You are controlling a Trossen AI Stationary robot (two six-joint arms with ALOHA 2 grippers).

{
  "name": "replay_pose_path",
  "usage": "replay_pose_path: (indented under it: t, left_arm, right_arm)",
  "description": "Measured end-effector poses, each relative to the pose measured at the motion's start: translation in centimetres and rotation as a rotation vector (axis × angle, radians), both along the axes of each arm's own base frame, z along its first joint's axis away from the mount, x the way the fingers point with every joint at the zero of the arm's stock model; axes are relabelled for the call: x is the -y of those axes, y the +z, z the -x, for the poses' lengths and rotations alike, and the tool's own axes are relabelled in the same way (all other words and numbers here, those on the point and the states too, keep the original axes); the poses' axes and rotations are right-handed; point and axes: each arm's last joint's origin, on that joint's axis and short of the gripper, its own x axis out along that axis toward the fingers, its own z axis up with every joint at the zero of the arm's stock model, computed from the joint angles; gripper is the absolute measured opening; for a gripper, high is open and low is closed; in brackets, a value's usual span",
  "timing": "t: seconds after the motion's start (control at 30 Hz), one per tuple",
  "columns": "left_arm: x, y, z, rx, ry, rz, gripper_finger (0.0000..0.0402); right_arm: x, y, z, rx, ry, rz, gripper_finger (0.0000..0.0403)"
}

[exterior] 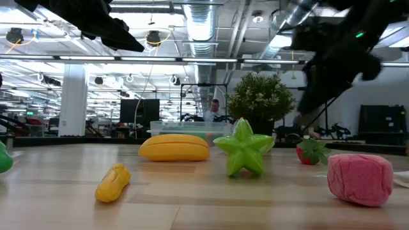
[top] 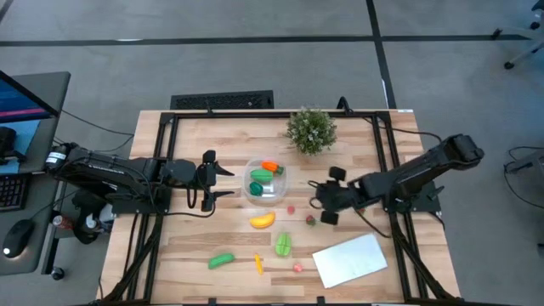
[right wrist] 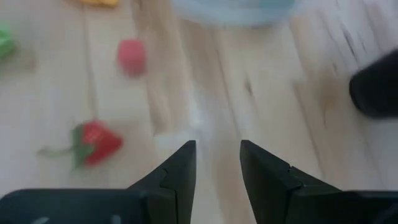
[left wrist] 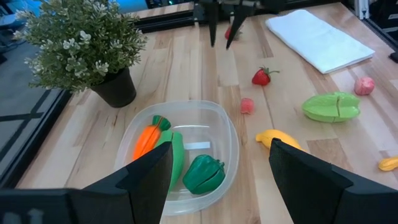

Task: Pick and placing Produce into tupperware
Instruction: Put the right red strawberry into the transparent container

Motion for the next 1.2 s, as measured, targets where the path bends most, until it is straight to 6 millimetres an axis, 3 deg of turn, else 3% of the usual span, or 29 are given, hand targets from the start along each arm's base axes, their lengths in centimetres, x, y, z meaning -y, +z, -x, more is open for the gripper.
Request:
replay_pose_path:
  t: [0.27, 0.5, 0.67, 1.03, 1.2]
  left_arm:
    - [0.0, 0.0, 0.0, 0.002, 0.007, 0.014, 0.0256]
    - [0.0, 0.0, 0.0, 0.002, 0.014, 0.027, 0.0256]
    - [0.0, 0.0, 0.0, 0.004, 0.025, 0.048, 0.0256]
    - [0.0, 0.0, 0.0, 0.007, 0.043, 0.084, 0.0256]
    - [0.0, 0.0, 0.0, 0.008, 0.047, 0.094, 0.0256]
  right_arm:
    - [-1.9, 1.7, 4.8, -0.076, -0.105, -0.101, 0.0118]
    - [-1.4, 2.4, 7.6, -0.203, -0.251, -0.206, 0.0118]
    - [-0.7, 3.0, 8.1, -0.223, -0.321, -0.274, 0.0133]
    - [0.3, 2.6, 7.7, -0.29, -0.48, -0.368, 0.0232]
    - [0.5, 2.3, 7.7, -0.326, -0.577, -0.376, 0.0251]
